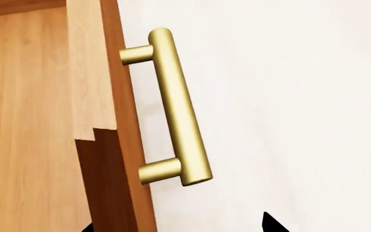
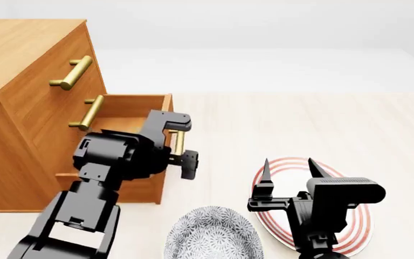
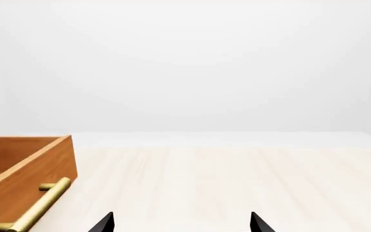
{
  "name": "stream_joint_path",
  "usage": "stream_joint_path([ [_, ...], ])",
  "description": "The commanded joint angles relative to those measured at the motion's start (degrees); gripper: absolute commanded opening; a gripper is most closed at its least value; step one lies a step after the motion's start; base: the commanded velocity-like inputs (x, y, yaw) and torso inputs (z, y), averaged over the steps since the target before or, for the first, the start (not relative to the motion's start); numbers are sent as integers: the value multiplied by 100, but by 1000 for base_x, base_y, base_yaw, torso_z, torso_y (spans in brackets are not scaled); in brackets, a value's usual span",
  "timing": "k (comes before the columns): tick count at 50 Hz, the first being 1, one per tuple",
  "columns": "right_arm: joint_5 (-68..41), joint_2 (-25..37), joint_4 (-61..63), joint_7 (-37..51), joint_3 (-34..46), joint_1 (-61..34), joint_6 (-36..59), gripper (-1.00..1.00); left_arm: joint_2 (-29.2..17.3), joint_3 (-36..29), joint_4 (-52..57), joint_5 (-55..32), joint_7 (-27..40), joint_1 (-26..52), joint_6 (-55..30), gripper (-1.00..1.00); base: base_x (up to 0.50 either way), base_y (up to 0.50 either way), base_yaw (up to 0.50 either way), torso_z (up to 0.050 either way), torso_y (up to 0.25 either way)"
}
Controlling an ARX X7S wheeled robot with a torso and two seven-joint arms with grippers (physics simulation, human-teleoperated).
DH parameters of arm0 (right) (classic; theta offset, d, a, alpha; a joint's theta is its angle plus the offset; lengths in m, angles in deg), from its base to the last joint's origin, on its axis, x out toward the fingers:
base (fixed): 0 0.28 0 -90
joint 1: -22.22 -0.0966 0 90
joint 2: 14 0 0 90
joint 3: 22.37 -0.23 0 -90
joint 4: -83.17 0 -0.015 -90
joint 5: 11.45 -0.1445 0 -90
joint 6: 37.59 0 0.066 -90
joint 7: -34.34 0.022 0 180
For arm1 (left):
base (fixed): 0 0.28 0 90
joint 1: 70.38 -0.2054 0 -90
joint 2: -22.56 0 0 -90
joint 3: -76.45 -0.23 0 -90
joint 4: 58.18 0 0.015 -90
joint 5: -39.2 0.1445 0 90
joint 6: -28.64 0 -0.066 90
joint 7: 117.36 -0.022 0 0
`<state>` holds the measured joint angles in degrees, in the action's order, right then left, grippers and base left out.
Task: Open the bottom drawer of the cabinet.
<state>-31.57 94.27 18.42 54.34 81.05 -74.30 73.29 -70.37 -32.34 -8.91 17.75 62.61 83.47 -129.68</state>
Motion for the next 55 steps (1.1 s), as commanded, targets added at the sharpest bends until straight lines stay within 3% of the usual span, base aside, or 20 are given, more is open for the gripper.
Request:
stream_joint_path([
  [1,-32,25,-11,7,-4,-1,-20,100,234,-60,382,-616,-45,-152,-57,100,0,0,0,0,0],
  [24,-69,72,43,59,25,-45,32,100,157,-631,802,-1797,437,-162,-59,100,0,0,0,0,0],
  [35,-64,59,-5,70,66,-61,-2,100,-190,414,3430,-2500,1453,-811,16,100,0,0,0,1,3],
  [43,-76,54,-34,65,91,-84,-23,100,-212,1289,4940,-3396,2379,-855,-817,100,0,0,-2,1,3],
  [50,-83,71,-45,80,89,-125,-6,100,-412,1256,5655,-3337,2553,-1293,-532,100,0,0,0,0,0],
  [55,-74,88,-7,100,85,-220,23,100,-793,823,6409,-2565,2449,-2116,471,100,0,0,0,0,0],
])
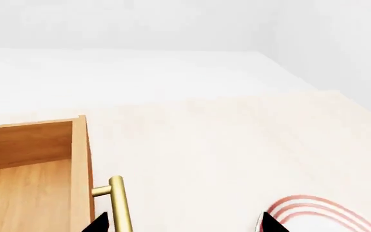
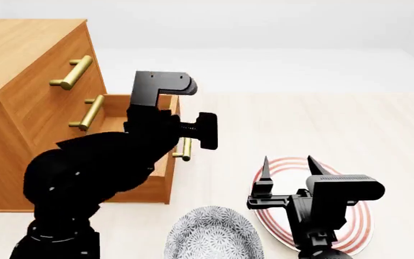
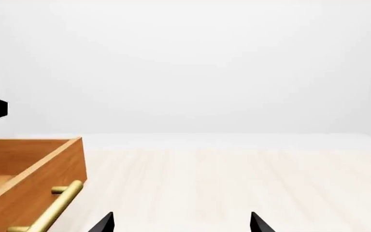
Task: Open the bottom drawer of the cabinet.
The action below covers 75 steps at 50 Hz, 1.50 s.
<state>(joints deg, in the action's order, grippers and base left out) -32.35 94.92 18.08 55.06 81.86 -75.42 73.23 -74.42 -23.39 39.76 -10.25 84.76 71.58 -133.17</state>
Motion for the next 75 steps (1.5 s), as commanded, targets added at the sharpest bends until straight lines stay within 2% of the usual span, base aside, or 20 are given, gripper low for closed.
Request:
stream_joint_path([
  [1,23,42,88,60,0,-156,78,100,-521,-260,1778,649,315,-1128,1200,100,0,0,0,0,0],
  [2,77,94,237,124,3,-289,217,100,-649,-332,2091,1057,479,-1439,1630,100,0,0,0,0,0],
  [4,80,140,405,173,-6,-429,372,100,-695,-235,2334,1113,552,-1677,1828,100,0,0,0,0,0],
  [5,139,206,605,225,29,-641,585,100,-861,-341,2649,1359,496,-1951,2184,100,0,0,0,0,0],
  [14,566,407,1398,412,324,-1888,1413,100,-1135,-356,3241,1681,398,-2417,2858,100,0,0,0,0,0],
  [25,711,470,1982,483,487,-2390,1786,100,-1124,-371,3434,2065,643,-2154,3103,100,0,0,0,0,0],
  [33,719,474,2195,490,544,-2636,1974,100,-1091,-347,3408,2018,693,-1864,2994,100,0,0,0,0,0],
  [42,957,551,2342,469,698,-2988,1792,100,-1097,-686,3247,2426,670,-1583,3250,100,0,0,0,0,0],
  [60,1074,522,2547,362,828,-3790,1971,100,-1073,-638,3715,2241,766,-1043,2984,100,0,0,0,0,0],
  [75,975,494,2704,344,794,-4033,2220,100,-1084,-583,3914,2098,850,-832,2811,100,0,0,0,0,0],
])
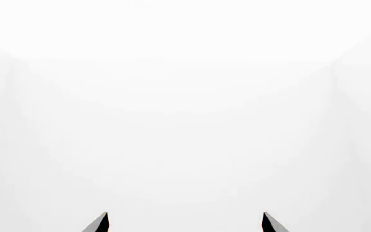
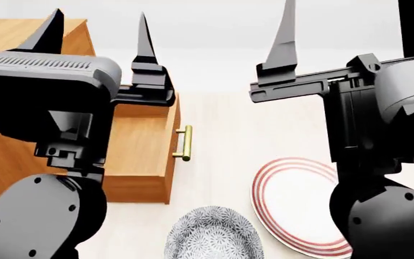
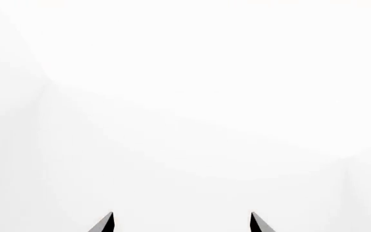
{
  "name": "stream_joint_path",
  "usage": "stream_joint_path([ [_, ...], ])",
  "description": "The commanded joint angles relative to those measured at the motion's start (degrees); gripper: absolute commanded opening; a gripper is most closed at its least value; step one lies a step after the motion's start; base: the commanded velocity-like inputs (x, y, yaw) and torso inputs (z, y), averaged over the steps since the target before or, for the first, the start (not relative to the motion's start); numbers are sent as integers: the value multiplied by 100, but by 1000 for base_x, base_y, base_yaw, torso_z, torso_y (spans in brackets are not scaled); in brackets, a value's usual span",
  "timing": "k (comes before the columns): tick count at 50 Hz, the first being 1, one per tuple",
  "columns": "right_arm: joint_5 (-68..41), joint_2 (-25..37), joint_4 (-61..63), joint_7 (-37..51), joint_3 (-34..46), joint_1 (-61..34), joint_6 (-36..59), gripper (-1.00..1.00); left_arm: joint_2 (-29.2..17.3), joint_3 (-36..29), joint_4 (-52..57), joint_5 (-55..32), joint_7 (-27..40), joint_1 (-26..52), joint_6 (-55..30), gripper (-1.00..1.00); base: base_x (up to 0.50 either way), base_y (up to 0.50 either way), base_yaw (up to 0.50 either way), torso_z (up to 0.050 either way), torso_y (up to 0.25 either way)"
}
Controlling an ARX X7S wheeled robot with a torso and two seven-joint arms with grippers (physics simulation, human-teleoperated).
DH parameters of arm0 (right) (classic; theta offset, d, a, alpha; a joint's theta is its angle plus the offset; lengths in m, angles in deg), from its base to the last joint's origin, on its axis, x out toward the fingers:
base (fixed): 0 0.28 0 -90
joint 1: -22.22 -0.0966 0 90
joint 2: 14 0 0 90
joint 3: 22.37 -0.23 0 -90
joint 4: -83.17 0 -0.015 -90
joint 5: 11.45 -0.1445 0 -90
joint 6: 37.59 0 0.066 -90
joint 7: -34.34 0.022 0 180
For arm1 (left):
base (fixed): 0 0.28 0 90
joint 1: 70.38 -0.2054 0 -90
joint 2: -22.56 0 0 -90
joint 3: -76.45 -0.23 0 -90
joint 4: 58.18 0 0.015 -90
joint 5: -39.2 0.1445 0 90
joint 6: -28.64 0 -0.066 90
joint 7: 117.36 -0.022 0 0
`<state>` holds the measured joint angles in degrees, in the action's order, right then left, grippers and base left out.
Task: Open the bottom drawer of the cabinet.
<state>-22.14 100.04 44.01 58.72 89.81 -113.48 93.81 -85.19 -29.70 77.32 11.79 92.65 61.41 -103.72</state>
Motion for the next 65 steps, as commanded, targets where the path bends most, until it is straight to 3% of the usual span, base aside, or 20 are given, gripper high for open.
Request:
stream_joint_path([
  [1,-59,-24,125,-24,-7,-242,182,100,-1,74,177,-144,71,201,-163,100,0,0,0,0,0],
  [24,-298,-129,745,67,-56,-764,1008,100,-39,370,740,-664,352,560,-729,100,0,0,0,0,0],
  [65,-642,28,718,302,26,-919,913,100,-212,246,795,-957,615,726,-674,100,0,0,0,0,0],
])
